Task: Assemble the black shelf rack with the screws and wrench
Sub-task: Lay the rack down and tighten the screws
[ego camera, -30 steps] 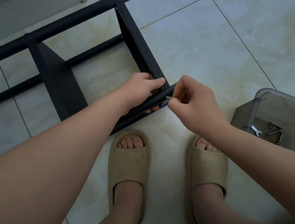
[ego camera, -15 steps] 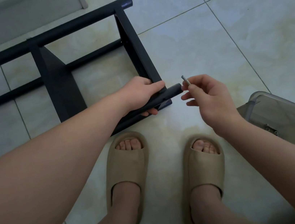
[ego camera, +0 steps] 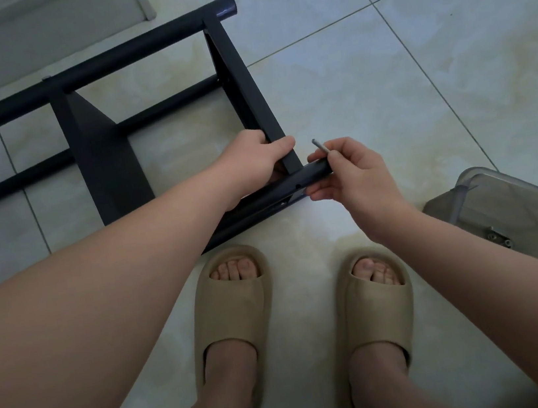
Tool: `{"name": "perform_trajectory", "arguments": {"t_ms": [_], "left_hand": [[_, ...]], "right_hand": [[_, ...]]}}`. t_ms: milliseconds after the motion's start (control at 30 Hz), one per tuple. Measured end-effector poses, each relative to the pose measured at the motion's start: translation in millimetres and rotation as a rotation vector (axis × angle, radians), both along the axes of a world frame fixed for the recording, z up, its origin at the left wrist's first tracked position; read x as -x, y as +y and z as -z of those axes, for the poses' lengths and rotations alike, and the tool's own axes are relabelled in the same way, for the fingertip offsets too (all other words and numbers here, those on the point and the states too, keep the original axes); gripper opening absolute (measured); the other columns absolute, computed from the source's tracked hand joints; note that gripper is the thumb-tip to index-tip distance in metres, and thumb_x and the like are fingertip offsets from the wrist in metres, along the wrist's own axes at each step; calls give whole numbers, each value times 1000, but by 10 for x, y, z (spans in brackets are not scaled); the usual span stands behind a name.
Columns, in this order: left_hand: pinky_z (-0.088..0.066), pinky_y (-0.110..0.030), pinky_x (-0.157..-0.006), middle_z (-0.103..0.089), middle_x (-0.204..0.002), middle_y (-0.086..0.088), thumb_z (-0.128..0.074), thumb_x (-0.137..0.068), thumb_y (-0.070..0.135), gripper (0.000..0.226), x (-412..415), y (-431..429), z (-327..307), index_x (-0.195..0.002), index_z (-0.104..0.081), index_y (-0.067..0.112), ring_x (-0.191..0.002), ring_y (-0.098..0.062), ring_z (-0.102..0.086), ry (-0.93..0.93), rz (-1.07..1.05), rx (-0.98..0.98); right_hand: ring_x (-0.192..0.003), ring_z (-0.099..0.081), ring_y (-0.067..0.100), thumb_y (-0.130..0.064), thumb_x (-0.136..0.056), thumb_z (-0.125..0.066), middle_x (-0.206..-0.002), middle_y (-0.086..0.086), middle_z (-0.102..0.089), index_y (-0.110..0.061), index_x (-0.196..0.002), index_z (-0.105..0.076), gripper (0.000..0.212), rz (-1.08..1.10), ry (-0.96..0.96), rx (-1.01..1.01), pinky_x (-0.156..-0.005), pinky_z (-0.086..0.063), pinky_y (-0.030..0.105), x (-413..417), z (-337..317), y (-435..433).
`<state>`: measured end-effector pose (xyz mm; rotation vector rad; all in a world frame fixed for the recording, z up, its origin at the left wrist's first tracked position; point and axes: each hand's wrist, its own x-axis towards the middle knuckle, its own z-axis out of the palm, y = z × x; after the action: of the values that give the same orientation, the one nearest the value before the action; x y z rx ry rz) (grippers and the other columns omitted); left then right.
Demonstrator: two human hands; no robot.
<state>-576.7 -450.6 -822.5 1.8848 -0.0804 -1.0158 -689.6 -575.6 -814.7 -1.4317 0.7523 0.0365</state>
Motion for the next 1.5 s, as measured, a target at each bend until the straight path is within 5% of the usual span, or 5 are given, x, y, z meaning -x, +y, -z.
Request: {"name": "perform_trajectory", "arguments": {"t_ms": [167, 833, 1033, 1167, 1500], "left_hand": [[-52, -61, -93, -70, -106, -30, -62, -98, 35, 37, -1, 54, -4, -105, -65, -2, -100, -50, -65, -17, 17, -19], [-55, -56, -91, -73, -98, -24, -63, -96, 41, 41, -58, 108, -75, -98, -66, -1, -92, -42, -71, -70, 69, -49], [-52, -34, -75, -77, -101, -4, -54, -99, 49, 32, 32, 209, -22, -93, -68, 20, -87, -24, -71, 71, 105, -15], [-59, -32, -65, -76, -103, -8, -53, -100, 47, 41, 124, 278, -3, -111, -66, 9, -81, -30, -76, 152, 123, 38], [-62, -51, -69, -72, -90, -24, -53, -102, 40, 48, 156, 106, 5, -112, -56, -7, -76, -34, -74, 21, 186, -59]], "right_hand": [[-54, -61, 18, -2, -108, -35, -92, 10, -63, -9, -95, -59, 28, -25, -35, 125, -56, -55, 25, 23, 49, 22], [-48, -61, 15, 0, -107, -37, -83, 5, -65, -12, -88, -61, 32, -59, -56, 189, -54, -54, 24, -22, -40, -13], [-53, -65, 17, -1, -107, -37, -90, 7, -65, -13, -90, -62, 33, -104, -9, 152, -58, -58, 27, 46, 47, -63], [-56, -67, 19, -1, -107, -38, -87, 4, -67, -14, -90, -63, 33, -116, -15, 128, -59, -57, 26, 54, 57, -89], [-53, -63, 14, 1, -106, -36, -87, 1, -68, -13, -91, -61, 32, -128, -17, 152, -57, -55, 25, 58, 47, -78]]}}
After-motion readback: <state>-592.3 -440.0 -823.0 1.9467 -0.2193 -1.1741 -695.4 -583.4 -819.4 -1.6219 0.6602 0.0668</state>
